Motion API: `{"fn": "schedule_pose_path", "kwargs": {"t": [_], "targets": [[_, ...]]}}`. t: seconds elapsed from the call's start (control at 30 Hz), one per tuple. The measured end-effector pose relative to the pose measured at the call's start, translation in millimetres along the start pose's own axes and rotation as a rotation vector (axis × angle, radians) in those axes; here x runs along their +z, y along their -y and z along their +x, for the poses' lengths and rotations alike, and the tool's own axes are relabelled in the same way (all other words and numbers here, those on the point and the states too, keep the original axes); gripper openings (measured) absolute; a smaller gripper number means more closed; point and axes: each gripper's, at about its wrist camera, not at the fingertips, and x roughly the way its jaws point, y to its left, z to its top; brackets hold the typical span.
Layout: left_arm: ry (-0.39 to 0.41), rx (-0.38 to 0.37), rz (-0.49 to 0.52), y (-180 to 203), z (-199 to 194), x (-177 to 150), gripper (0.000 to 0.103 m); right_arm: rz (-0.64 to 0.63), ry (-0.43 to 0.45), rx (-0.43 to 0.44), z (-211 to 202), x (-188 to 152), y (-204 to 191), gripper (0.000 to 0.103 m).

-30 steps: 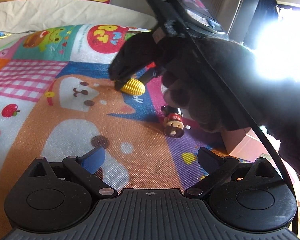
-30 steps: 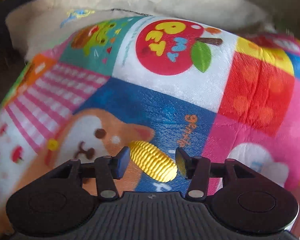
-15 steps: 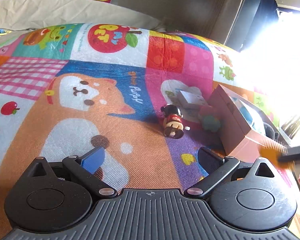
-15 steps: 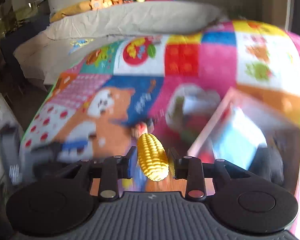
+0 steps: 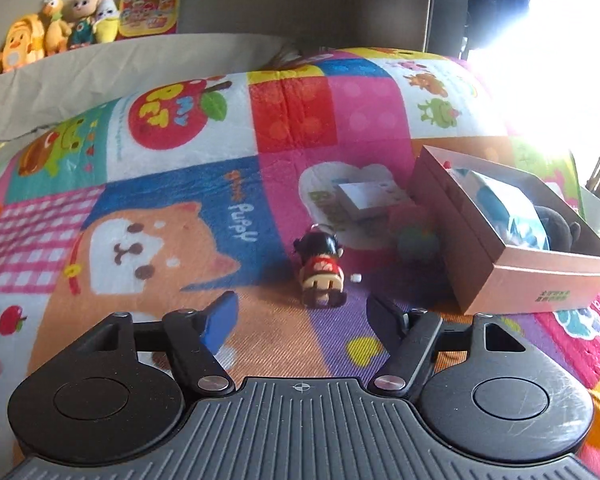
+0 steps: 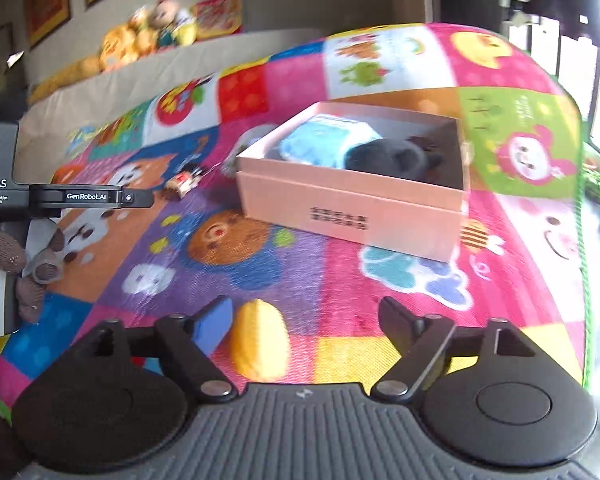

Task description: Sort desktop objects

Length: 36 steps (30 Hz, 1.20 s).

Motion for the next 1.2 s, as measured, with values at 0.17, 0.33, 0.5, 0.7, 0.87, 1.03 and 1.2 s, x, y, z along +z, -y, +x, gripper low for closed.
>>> {"fn": "schedule_pose_path", "kwargs": {"t": [0.17,0.33,0.5,0.7,0.87,1.03,1.2], "targets": [[-0.043,0.017,0.051,19.6,40.4,15.2,0.074,0.112,0.043,-0.016,3.2,-18.8,17.9,0.09],[-0.071,0.05,0.05,26.0,57.4,14.0,0.056,0.133,0.092,-0.048,3.4,-30.4,22.5,0.096],[-0.088,0.029,0.058,31.7,39.0,5.5,0.048,0.139,0.089,-0.019,3.2,-32.3,24.0,0.101],[-0.097,-0.057,0.077,54.6,-22.2,-27.7,0.048,0.226,0.067,0.017,6.6,-33.2,37.4,0.103],[-0.116,-0.1,0.106,73.1,-50.0,-58.2,0.057,0.223,0.062,0.016,7.6,-32.1,36.6,0.103],[-0.082,-0.082,0.132,68.0,-58.8,-61.0,0.082,0.191,0.03,-0.002,4.2,-27.2,30.0,0.103],[-0.096,-0.053,0.078,56.2,-51.9,-63.4,0.086,0.019,-0.004,0.015,-10.5,-33.3,7.2,0.103]]}}
